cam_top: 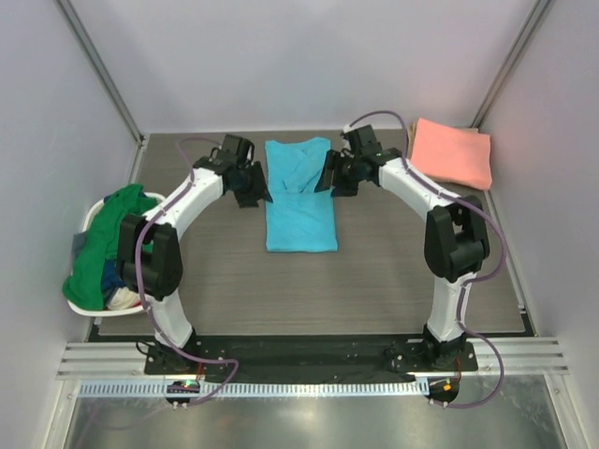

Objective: Fold and stack the t-shirts

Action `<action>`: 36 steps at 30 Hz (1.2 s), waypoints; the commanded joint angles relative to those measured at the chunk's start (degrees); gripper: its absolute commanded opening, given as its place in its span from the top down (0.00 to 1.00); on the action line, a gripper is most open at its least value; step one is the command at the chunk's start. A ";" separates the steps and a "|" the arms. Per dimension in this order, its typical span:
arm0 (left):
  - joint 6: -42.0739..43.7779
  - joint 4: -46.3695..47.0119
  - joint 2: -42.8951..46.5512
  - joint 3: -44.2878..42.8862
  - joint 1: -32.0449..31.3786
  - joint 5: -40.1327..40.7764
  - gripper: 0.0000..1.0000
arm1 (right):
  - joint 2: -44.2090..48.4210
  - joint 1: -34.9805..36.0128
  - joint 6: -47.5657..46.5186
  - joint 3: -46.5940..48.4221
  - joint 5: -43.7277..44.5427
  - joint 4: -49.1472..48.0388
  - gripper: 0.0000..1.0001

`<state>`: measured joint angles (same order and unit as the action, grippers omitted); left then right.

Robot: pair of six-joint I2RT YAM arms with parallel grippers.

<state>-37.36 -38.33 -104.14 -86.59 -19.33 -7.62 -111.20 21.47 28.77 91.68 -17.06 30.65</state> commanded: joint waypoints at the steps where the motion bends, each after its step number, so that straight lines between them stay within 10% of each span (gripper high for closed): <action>1: -2.18 6.32 3.32 6.68 -0.88 -2.31 0.55 | -2.69 2.34 0.75 1.39 -4.29 -4.02 0.40; 19: -8.51 20.03 4.65 24.00 -7.91 -6.00 0.62 | 6.60 4.98 -0.91 -26.10 -8.52 -13.95 0.61; 36: -5.88 16.81 9.37 31.13 -7.91 -3.28 0.57 | 18.90 2.61 -3.46 -38.42 -5.19 -11.15 0.57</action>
<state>-45.52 -15.49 -98.52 -55.05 -27.27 -13.06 -97.69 24.25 27.07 52.86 -25.47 15.14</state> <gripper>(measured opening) 0.408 0.413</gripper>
